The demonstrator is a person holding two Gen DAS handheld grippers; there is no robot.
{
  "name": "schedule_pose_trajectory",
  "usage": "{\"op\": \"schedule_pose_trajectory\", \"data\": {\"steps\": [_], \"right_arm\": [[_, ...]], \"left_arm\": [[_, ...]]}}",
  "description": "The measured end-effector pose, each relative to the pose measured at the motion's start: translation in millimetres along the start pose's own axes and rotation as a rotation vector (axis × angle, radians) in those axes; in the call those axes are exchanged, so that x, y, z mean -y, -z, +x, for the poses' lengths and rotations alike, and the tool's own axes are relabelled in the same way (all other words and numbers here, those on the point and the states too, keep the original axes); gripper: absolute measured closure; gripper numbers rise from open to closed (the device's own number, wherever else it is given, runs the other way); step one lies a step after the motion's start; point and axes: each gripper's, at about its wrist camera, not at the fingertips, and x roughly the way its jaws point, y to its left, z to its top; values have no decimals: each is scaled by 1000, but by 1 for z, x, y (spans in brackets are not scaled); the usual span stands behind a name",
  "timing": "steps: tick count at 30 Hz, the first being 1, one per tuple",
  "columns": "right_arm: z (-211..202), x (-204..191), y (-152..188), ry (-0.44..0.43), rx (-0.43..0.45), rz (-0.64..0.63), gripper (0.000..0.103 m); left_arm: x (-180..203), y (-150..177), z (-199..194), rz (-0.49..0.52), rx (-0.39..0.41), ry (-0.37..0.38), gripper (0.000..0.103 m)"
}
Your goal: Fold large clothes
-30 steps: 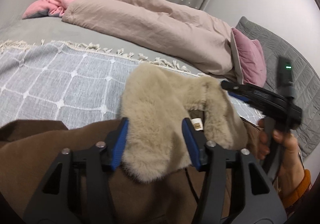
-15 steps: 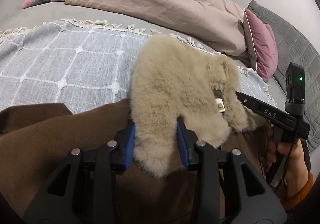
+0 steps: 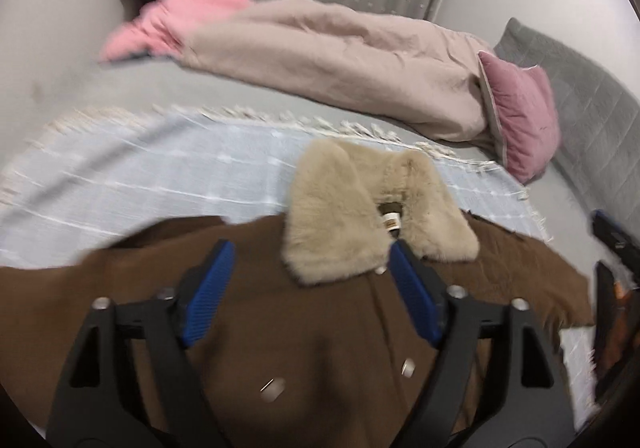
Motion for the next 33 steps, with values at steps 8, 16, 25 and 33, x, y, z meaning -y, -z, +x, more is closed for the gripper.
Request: {"op": "schedule_pose_trajectory", "data": {"steps": [8, 16, 25, 33], "right_arm": [[-108, -19, 25, 68, -7, 56, 9], [-139, -41, 81, 83, -80, 22, 7], [-118, -53, 130, -36, -155, 34, 7], [-90, -49, 137, -15, -204, 71, 6]], "left_arm": [[-34, 34, -125, -32, -37, -105, 9], [-94, 91, -179, -161, -23, -221, 8], [-172, 140, -140, -336, -121, -329, 8], [-230, 154, -108, -500, -143, -429, 8]]}}
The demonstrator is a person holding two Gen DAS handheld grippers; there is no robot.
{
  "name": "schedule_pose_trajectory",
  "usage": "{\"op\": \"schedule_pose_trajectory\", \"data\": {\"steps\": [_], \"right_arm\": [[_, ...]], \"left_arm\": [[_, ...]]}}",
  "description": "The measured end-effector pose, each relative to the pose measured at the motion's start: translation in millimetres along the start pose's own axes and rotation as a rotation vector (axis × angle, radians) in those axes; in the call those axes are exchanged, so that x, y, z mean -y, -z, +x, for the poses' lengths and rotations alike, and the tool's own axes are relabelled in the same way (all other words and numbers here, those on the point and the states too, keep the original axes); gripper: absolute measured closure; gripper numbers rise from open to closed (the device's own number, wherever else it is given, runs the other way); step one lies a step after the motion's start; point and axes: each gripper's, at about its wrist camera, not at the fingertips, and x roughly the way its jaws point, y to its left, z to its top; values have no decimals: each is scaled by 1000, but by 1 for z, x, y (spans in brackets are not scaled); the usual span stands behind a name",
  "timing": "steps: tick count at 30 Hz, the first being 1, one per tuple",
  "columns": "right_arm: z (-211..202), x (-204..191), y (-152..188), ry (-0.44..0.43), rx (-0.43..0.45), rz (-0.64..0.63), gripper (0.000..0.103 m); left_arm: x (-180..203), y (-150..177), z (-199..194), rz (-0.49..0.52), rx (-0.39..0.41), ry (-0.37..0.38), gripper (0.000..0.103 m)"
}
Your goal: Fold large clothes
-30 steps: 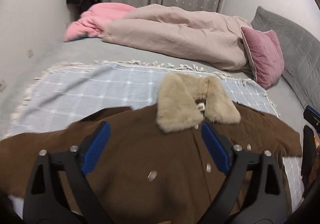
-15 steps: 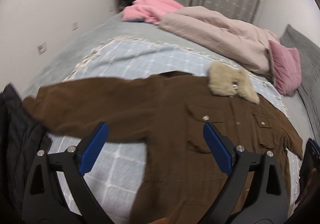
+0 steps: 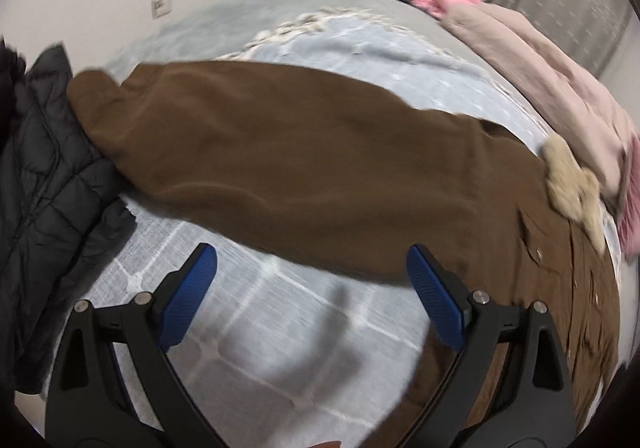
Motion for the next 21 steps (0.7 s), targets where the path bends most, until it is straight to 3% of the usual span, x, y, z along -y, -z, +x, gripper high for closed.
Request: {"op": "schedule_pose_trajectory", "data": {"steps": [5, 8, 13, 14, 16, 18, 20, 21], "right_arm": [[17, -2, 3, 11, -50, -7, 6], [22, -1, 5, 25, -67, -4, 6], [31, 7, 8, 6, -106, 61, 6], [33, 9, 9, 7, -114, 71, 6], [35, 11, 9, 14, -120, 85, 7], [36, 14, 10, 22, -123, 98, 6], [37, 17, 10, 28, -126, 111, 6], [37, 18, 10, 29, -127, 115, 6]], "left_arm": [[-29, -14, 28, -91, -1, -71, 8], [-52, -19, 43, -183, 2, -44, 8], [-76, -22, 47, -257, 156, 21, 8], [-77, -22, 46, -264, 184, 25, 16], [-80, -23, 46, -278, 219, 2, 40], [-86, -23, 42, -320, 237, 4, 71], [-91, -24, 34, -353, 262, 24, 92], [-92, -25, 26, -361, 284, 44, 93]]}}
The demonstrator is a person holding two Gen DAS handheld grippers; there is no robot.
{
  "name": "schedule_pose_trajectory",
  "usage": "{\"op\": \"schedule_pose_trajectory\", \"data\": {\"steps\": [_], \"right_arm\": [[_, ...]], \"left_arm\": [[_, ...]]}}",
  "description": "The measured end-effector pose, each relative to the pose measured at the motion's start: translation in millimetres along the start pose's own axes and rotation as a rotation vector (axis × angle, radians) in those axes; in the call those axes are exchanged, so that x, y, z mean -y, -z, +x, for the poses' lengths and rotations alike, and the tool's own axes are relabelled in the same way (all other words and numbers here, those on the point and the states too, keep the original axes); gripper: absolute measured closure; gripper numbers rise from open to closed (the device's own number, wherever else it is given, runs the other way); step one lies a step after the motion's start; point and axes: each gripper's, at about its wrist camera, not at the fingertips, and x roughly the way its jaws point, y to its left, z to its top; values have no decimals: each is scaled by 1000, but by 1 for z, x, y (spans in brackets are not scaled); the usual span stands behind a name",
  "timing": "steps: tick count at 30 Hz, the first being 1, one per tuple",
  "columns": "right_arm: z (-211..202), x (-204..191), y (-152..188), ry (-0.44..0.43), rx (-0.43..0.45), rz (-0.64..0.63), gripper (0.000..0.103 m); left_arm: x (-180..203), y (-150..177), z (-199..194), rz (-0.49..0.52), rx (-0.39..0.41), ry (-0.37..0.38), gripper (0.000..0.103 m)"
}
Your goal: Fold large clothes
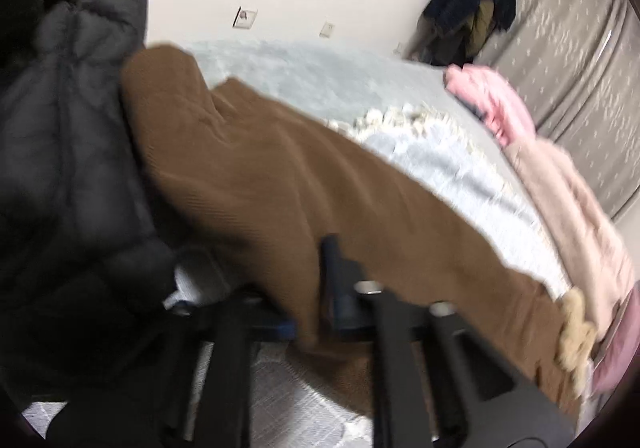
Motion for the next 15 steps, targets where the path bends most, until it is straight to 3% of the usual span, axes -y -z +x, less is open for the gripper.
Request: {"op": "schedule_pose_trajectory", "data": {"steps": [5, 10, 15], "right_arm": [[3, 3, 1, -3, -11, 26, 6], [5, 1, 2, -1, -20, 25, 7], [5, 0, 3, -9, -20, 35, 6]], "left_arm": [[23, -12, -41, 39, 138, 103, 97], [70, -3, -99, 172, 251, 313, 97], [126, 30, -136, 347, 226, 542, 97]]}}
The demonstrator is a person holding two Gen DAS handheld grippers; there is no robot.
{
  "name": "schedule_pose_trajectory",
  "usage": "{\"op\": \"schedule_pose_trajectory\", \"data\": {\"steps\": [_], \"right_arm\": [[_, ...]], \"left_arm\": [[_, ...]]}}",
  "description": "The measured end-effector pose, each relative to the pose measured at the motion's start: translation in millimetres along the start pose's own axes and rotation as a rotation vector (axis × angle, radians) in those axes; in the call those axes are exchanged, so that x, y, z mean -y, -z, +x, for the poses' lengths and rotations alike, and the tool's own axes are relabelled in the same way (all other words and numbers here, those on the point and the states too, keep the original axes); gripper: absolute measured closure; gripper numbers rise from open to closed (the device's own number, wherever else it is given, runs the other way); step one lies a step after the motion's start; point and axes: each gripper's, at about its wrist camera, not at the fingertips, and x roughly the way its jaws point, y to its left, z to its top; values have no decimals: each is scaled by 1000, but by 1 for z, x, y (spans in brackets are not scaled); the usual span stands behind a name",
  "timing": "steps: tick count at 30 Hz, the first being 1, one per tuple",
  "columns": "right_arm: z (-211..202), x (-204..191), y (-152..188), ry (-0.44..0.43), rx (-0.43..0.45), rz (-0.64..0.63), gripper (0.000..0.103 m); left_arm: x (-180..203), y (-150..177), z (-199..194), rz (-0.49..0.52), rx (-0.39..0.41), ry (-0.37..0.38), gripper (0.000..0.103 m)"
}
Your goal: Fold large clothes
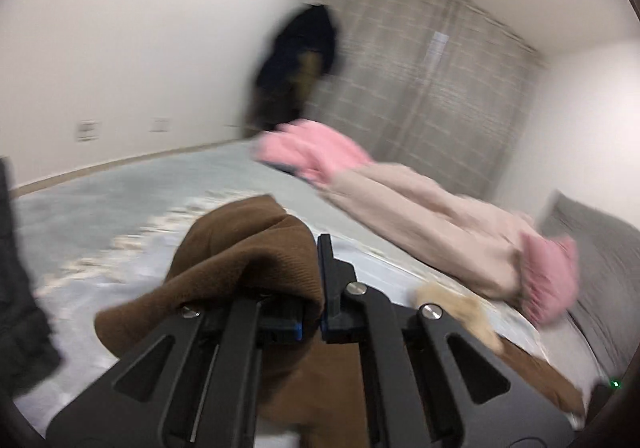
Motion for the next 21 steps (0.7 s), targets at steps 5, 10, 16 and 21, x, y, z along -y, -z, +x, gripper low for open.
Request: {"op": "schedule_pose_trajectory", "data": {"steps": [5, 10, 16, 21], "right_arm": [[3, 1, 1, 0, -6, 10, 6], [7, 0, 2, 1, -21, 14, 6], [12, -8, 0, 2, -32, 8, 6], [15, -16, -2, -13, -26, -7, 6]], "left_arm": [[68, 45, 29, 146, -184, 230, 97], [123, 118, 56, 356, -425, 329, 96], [139, 180, 84, 394, -810, 332, 58], [139, 141, 52, 380, -807, 349, 40]]}}
